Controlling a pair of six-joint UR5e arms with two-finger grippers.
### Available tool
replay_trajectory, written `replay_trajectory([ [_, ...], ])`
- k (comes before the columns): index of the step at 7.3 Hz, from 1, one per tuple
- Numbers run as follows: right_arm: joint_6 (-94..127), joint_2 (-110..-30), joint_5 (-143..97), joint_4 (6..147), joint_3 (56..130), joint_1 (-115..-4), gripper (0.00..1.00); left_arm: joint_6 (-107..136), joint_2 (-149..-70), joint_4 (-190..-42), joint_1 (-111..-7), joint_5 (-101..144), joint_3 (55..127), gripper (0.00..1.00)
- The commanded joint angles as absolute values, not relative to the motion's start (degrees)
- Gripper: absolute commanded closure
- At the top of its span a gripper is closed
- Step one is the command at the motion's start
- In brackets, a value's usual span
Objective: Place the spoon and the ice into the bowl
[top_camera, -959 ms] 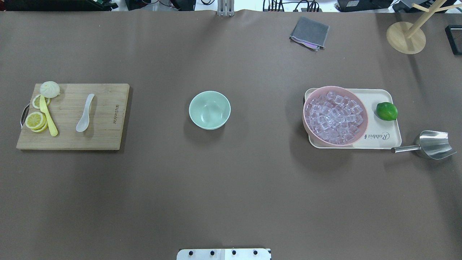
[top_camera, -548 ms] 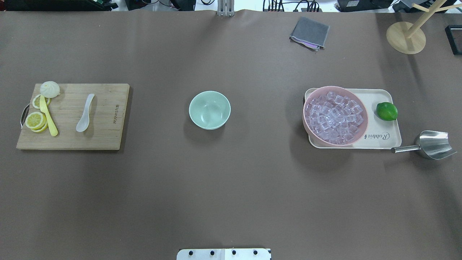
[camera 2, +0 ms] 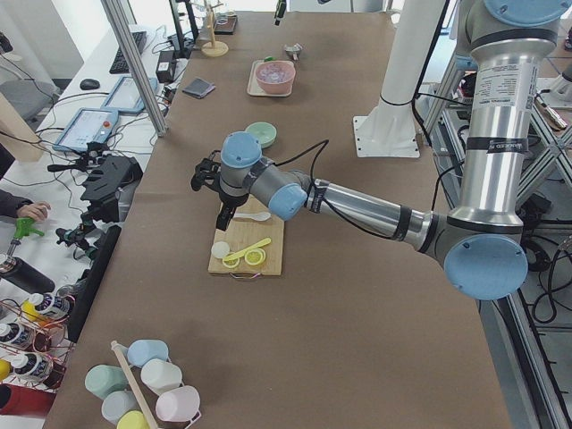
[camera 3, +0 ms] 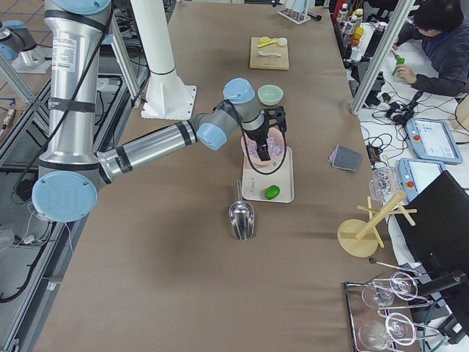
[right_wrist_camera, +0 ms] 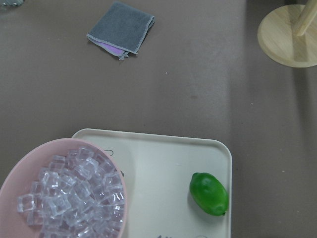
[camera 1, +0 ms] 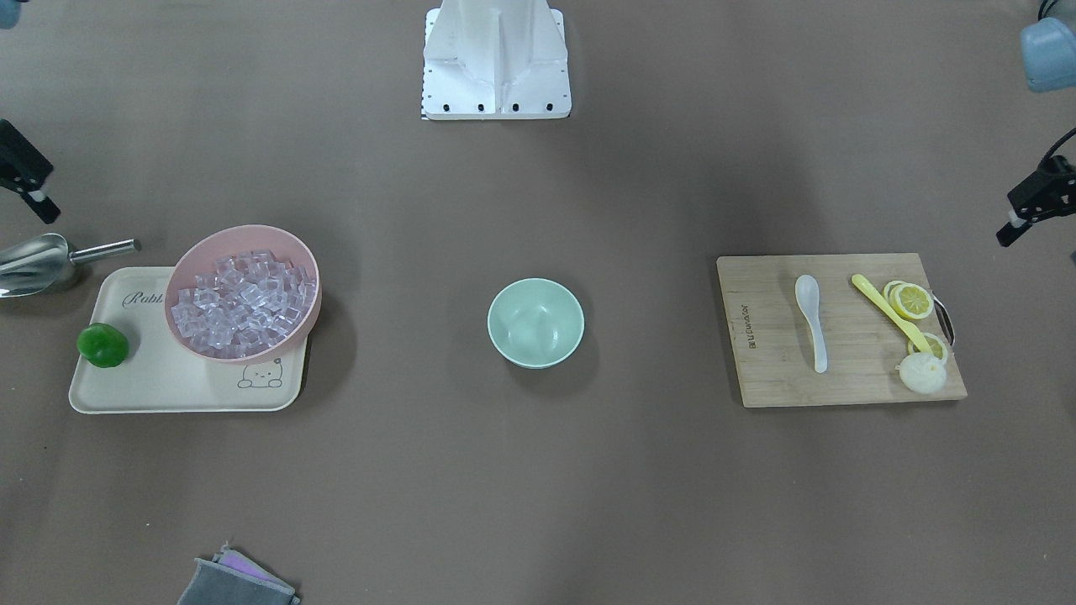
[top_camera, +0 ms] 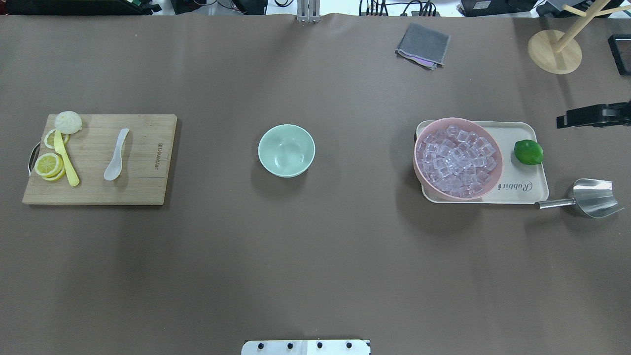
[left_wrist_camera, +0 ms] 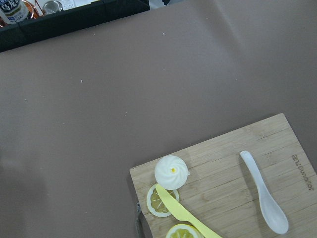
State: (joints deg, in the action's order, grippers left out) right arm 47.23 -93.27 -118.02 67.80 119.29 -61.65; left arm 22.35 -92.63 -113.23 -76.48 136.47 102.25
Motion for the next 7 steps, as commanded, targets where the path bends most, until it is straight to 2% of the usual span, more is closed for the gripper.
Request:
replay_trajectory([
  [1, 52.20, -81.53, -107.19, 83.94, 119.36, -52.51, 0.00, 31.94, -93.51, -118.89, -72.36, 136.06, 99.33, 0.02],
  [3, 58.86, -74.48, -103.03, 88.23, 117.70, -45.73, 0.00, 42.93, -96.05, -124.43, -63.95, 124.87, 96.69, 0.03],
  [5, 59.33, -72.60, -100.56, 91.22, 117.60, -43.08, 0.00, 45.26, -98.43, -125.41, -58.65, 119.02, 94.49, 0.22],
  [6, 59.24, -72.51, -99.15, 91.75, 117.60, -42.20, 0.00, 46.66, -98.61, -126.73, -57.32, 118.74, 93.53, 0.39],
  [7, 59.24, -72.51, -98.88, 91.76, 117.60, -41.58, 0.00, 48.58, -99.48, -129.17, -55.48, 118.39, 91.60, 0.41],
])
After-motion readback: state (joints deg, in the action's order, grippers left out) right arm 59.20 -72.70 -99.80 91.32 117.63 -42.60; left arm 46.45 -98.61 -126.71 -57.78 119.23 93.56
